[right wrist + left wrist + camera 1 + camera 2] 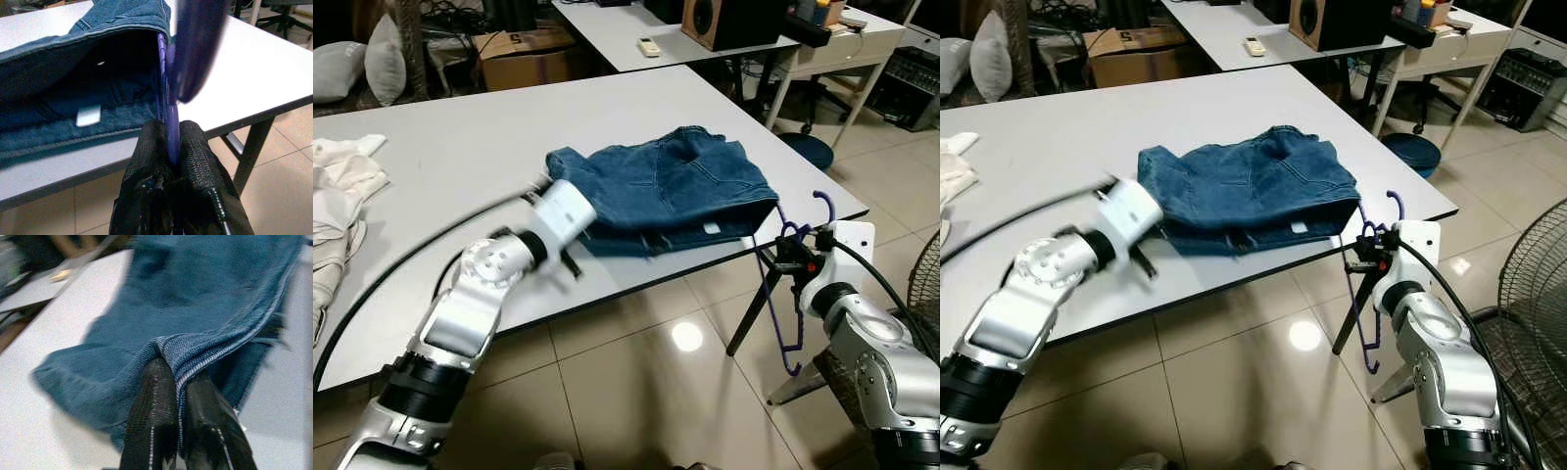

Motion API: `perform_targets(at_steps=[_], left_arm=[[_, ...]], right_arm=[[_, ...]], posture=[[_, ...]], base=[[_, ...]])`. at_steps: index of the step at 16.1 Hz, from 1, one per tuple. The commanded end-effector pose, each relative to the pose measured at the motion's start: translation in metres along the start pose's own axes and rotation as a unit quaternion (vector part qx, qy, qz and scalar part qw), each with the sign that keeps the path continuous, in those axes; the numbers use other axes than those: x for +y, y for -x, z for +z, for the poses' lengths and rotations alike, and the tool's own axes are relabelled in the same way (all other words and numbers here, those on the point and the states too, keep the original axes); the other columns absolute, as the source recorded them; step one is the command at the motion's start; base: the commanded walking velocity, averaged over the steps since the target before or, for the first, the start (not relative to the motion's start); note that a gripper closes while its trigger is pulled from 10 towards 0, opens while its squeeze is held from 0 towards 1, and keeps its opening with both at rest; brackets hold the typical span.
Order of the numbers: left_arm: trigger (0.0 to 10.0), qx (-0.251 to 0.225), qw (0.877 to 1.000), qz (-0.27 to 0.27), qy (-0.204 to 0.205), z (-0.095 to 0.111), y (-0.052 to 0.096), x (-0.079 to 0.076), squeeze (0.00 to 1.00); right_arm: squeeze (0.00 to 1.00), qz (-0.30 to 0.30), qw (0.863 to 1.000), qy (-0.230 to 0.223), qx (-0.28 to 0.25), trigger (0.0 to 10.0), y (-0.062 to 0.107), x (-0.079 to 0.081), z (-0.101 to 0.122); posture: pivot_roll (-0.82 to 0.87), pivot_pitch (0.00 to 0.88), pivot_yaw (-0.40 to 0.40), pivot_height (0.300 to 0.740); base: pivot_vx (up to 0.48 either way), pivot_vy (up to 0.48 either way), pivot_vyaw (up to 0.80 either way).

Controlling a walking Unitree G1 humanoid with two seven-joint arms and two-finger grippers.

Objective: Hang hanger

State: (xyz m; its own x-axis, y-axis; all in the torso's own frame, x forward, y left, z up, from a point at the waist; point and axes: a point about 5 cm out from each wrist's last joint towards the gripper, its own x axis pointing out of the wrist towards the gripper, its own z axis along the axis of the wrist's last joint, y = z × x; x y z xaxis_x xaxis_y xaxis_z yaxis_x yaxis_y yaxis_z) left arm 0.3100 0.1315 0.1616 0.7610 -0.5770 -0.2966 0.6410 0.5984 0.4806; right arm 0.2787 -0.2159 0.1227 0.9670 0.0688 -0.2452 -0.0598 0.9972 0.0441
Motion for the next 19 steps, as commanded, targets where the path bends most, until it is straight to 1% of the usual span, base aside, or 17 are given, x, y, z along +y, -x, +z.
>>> perform_targets(at_steps=[1, 2, 4, 7, 8, 9, 10, 11, 12, 13, 14, 15, 16, 17, 18, 19], left_arm=[[10.0, -0.006, 0.999, -0.025, -0.031, 0.003, -0.003, -0.007, 1.0], [10.0, -0.007, 0.999, -0.027, -0.042, 0.003, -0.004, -0.009, 1.0], [10.0, -0.007, 0.996, -0.05, -0.071, 0.004, -0.012, -0.019, 1.0], [10.0, -0.016, 0.993, -0.09, -0.075, 0.007, -0.015, -0.029, 1.0], [10.0, -0.002, 0.99, -0.109, -0.089, 0.003, -0.014, -0.033, 1.0], [10.0, 0.018, 0.989, -0.103, -0.109, -0.003, -0.014, -0.031, 1.0], [10.0, 0.028, 0.99, -0.062, -0.12, -0.007, -0.016, -0.021, 1.0], [10.0, 0.032, 0.992, -0.018, -0.122, -0.007, -0.016, -0.011, 1.0], [10.0, 0.04, 0.99, 0.068, -0.118, -0.007, -0.014, 0.011, 1.0], [10.0, 0.046, 0.986, 0.122, -0.106, -0.009, -0.01, 0.027, 1.0], [10.0, 0.038, 0.985, 0.149, -0.077, -0.01, -0.005, 0.039, 0.79], [0.0, 0.037, 0.985, 0.156, -0.069, -0.011, -0.004, 0.044, 0.0], [0.0, 0.037, 0.985, 0.159, -0.056, -0.013, -0.001, 0.05, 0.0], [0.0, 0.035, 0.987, 0.151, -0.05, -0.016, -0.002, 0.051, 0.0], [0.0, 0.04, 0.988, 0.142, -0.048, -0.019, -0.004, 0.049, 0.0], [0.0, 0.041, 0.989, 0.139, -0.036, -0.022, -0.006, 0.047, 0.0]], right_arm=[[0.0, -0.008, 1.0, 0.002, -0.012, 10.0, 0.001, -0.002, 0.008], [0.0, -0.006, 1.0, 0.002, -0.012, 10.0, 0.001, 0.0, 0.008], [0.0, 0.002, 1.0, 0.001, -0.009, 10.0, 0.001, 0.005, 0.007], [0.0, 0.008, 1.0, 0.001, -0.008, 10.0, 0.001, 0.008, 0.006], [0.0, 0.009, 1.0, -0.001, -0.009, 10.0, 0.0, 0.01, 0.007], [0.0, 0.011, 1.0, -0.002, -0.01, 10.0, 0.0, 0.011, 0.008], [0.0, 0.015, 1.0, -0.003, -0.012, 10.0, 0.0, 0.013, 0.009], [0.0, 0.017, 1.0, -0.003, -0.014, 10.0, 0.0, 0.014, 0.009], [0.0, 0.022, 1.0, -0.005, -0.017, 10.0, 0.0, 0.015, 0.011], [0.0, 0.03, 0.999, -0.007, -0.023, 10.0, 0.0, 0.017, 0.012], [0.0, 0.045, 0.999, -0.004, -0.026, 10.0, -0.002, 0.02, 0.014], [0.0, 0.052, 0.998, -0.002, -0.027, 10.0, -0.004, 0.022, 0.015], [0.0, 0.068, 0.997, 0.003, -0.031, 10.0, -0.008, 0.027, 0.017], [0.0, 0.085, 0.996, 0.009, -0.033, 10.0, -0.015, 0.032, 0.018], [0.0, 0.096, 0.995, 0.017, -0.032, 10.0, -0.02, 0.036, 0.019], [0.0, 0.107, 0.993, 0.02, -0.033, 10.0, -0.024, 0.041, 0.021]], posture=[[0.03, 0.0, 0.001, 0.74], [0.03, 0.0, 0.001, 0.74], [0.04, 0.0, -0.003, 0.74], [0.03, 0.0, -0.005, 0.74], [0.03, 0.0, -0.005, 0.74], [0.03, 0.0, -0.003, 0.74], [0.03, 0.0, -0.003, 0.74], [0.02, 0.0, -0.004, 0.74], [0.02, 0.0, -0.006, 0.74], [0.02, 0.0, -0.006, 0.74], [0.03, 0.004, -0.009, 0.74], [0.03, 0.004, -0.009, 0.74], [0.03, 0.004, -0.009, 0.74], [0.04, 0.004, -0.012, 0.74], [0.05, 0.004, -0.016, 0.74], [0.06, 0.003, -0.017, 0.74]], base=[[0.0, 0.0, 0.0], [0.0, 0.0, 0.0], [0.0, 0.0, 0.0], [0.0, 0.0, 0.0], [0.0, 0.0, 0.0], [0.0, 0.0, 0.0], [0.0, 0.0, 0.0], [0.0, 0.0, 0.0], [0.0, 0.0, 0.0], [0.0, 0.0, 0.0], [0.0, 0.0, 0.0], [0.0, 0.0, 0.0], [0.0, 0.0, 0.0], [0.0, 0.0, 0.0], [0.0, 0.0, 0.0], [0.0, 0.0, 0.0]])
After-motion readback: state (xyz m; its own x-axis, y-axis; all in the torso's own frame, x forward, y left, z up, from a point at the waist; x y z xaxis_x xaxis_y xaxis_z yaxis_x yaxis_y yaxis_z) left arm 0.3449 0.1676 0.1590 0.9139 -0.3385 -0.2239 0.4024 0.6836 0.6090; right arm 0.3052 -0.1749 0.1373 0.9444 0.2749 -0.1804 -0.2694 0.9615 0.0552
